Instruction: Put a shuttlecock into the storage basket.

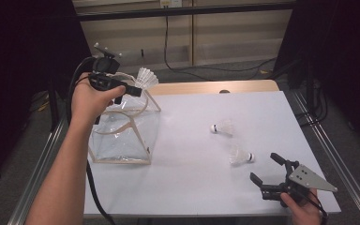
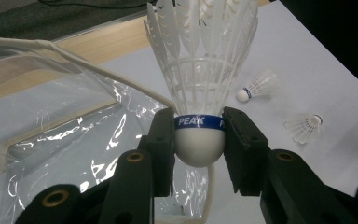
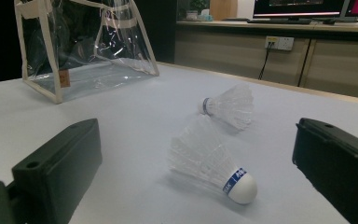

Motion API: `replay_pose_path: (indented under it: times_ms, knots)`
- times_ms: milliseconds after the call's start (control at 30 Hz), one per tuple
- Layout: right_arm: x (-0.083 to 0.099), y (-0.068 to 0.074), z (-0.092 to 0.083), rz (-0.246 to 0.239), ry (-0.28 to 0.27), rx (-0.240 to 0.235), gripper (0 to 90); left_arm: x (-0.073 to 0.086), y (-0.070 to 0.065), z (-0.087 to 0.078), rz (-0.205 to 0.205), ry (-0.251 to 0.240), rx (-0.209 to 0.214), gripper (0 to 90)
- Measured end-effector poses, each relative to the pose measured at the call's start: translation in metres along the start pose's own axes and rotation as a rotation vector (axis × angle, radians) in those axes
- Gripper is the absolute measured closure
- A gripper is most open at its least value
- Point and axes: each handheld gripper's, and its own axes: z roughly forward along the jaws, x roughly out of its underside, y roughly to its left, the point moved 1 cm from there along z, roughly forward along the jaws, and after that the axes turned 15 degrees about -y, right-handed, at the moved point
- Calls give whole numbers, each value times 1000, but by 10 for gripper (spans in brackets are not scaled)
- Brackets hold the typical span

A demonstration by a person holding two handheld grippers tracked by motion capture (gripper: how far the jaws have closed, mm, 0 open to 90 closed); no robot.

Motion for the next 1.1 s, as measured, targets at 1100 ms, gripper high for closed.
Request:
replay_pose_path:
  times_ms: [1100]
  knots:
    - [0,0,-1,0,0,4,9,-3,14,-5,-23,-7,-58,657]
